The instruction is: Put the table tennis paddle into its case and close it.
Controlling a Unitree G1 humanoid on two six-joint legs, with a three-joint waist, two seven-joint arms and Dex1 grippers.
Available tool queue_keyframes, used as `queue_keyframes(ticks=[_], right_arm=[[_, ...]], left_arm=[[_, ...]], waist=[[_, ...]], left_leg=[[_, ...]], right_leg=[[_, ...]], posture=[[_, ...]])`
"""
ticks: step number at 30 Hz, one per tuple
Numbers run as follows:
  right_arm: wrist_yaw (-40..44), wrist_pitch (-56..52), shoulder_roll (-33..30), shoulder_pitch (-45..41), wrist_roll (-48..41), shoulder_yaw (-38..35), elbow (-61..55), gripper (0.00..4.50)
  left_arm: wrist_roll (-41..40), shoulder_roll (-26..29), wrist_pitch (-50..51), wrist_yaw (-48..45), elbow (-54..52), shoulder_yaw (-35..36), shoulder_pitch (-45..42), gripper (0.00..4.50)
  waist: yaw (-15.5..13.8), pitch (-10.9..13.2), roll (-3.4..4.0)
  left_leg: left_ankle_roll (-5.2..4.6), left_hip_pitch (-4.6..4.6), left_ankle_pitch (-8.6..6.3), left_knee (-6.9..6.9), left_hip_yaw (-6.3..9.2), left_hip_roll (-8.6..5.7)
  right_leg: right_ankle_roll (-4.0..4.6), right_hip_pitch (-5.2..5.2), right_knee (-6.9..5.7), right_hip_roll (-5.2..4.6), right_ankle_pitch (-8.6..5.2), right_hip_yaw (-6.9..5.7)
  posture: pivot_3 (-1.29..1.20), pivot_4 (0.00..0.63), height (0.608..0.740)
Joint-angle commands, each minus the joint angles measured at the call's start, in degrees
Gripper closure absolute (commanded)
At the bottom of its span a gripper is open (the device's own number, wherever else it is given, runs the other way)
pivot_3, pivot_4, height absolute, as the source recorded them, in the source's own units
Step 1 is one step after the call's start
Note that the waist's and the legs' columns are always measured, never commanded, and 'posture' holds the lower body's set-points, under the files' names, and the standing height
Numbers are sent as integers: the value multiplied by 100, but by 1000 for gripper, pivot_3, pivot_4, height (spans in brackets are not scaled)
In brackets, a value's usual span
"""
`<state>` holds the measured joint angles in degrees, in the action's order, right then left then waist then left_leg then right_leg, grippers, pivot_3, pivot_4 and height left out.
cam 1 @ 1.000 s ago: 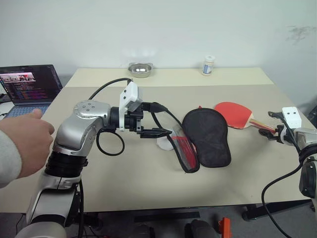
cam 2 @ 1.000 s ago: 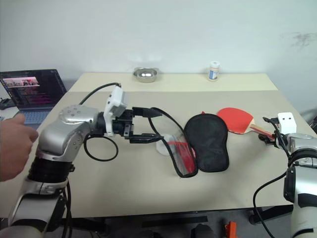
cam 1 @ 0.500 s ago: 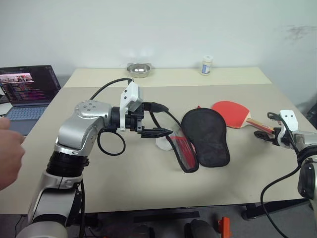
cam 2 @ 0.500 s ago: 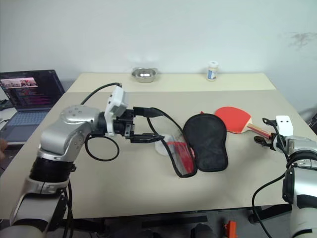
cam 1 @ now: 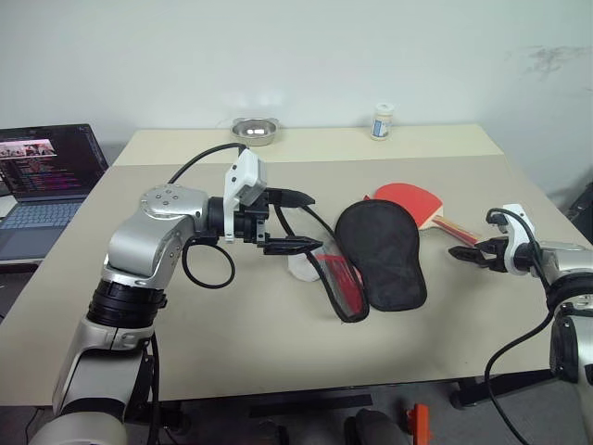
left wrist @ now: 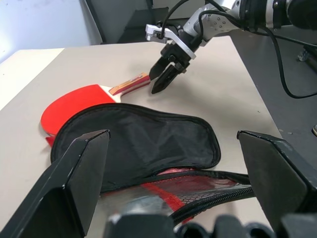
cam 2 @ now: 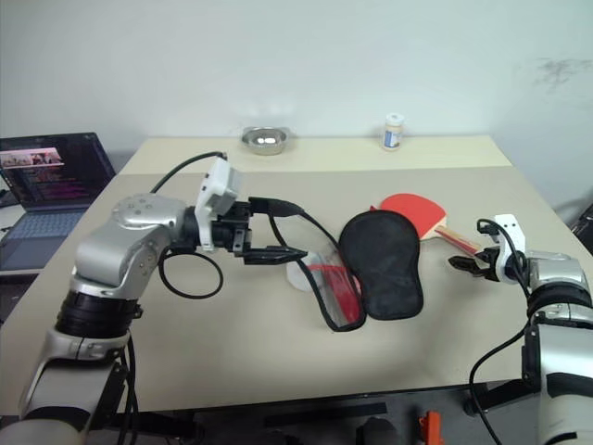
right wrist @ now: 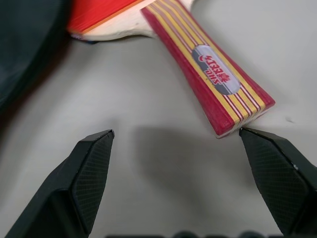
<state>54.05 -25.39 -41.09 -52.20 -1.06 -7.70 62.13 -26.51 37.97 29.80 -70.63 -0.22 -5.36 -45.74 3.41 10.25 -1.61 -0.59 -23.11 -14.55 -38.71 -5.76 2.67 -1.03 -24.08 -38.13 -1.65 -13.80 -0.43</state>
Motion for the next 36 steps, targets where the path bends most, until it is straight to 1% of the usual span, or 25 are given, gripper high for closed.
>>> queue_keyframes(ticks=[1, 5, 9, 12, 16, 22, 27, 30, 35, 36], right_arm=[[60, -4, -120, 130, -23, 108, -473, 54], [-236, 325, -263, 194, 88, 166, -430, 54], [-132, 551, -283, -6, -170, -14, -329, 54], [-208, 786, -287, -191, -121, 38, -122, 54], [-301, 1089, -206, -447, 21, 156, 263, 54], [-661, 1536, -51, -807, 379, 448, 809, 54], [-1175, 1490, 136, -913, 737, 703, 1188, 54], [-1382, 1460, 139, -931, 834, 748, 1300, 54], [-1270, 1401, 154, -955, 822, 698, 1359, 54], [-1243, 1412, 164, -957, 802, 681, 1357, 221]], left_arm=[[0, 20, -71, -3, -73, 85, -124, 0], [15, 3, -85, 3, -57, 71, -128, 0], [-3, -9, -68, 3, -64, 77, -127, 0], [-10, -7, -59, 1, -47, 89, -142, 0], [-6, 0, -60, -2, -36, 94, -154, 0], [1, 24, -46, -12, -42, 88, -170, 0], [1, 63, -7, 6, -95, 98, -148, 0], [-4, 64, 6, 18, -119, 99, -137, 0], [-20, 50, 29, 42, -157, 100, -114, 0], [-17, 48, 22, 41, -153, 99, -109, 0]], waist=[[-3, 0, 0], [-28, 0, 0], [-36, 0, 1], [-34, 0, 1], [-21, 1, 2], [-33, 1, 2], [-34, 1, 2], [-36, 1, 2], [-39, 2, 2], [-39, 1, 2]], left_leg=[[0, 0, 0, 0, -1, 0], [0, 0, 0, 0, -1, -2], [0, -1, 0, 0, -1, -2], [0, -1, 0, 0, -2, -2], [-1, 0, 0, 0, -5, -2], [-1, -1, -1, 0, -3, -2], [0, -3, 0, 0, -5, -2], [0, -3, 0, 0, -4, -2], [-1, -3, 0, 0, -3, -3], [-1, -2, 0, 0, -3, -3]], right_leg=[[0, 0, 0, 0, 0, 0], [0, 0, 0, -2, 0, -1], [0, 1, 2, -3, 0, -1], [0, 0, 2, -2, 0, -2], [0, 0, 1, -2, 0, -1], [1, 0, 4, -3, 0, 0], [1, -1, 4, -5, 0, 1], [1, -1, 3, -5, 0, 0], [1, 1, 4, -6, 0, -2], [1, 1, 3, -6, 0, -1]], posture=[[0, 150, 740], [0, 150, 740], [0, 150, 740], [0, 150, 740], [0, 150, 740], [0, 150, 740], [0, 150, 740], [0, 150, 740], [0, 150, 740], [0, 150, 740]])
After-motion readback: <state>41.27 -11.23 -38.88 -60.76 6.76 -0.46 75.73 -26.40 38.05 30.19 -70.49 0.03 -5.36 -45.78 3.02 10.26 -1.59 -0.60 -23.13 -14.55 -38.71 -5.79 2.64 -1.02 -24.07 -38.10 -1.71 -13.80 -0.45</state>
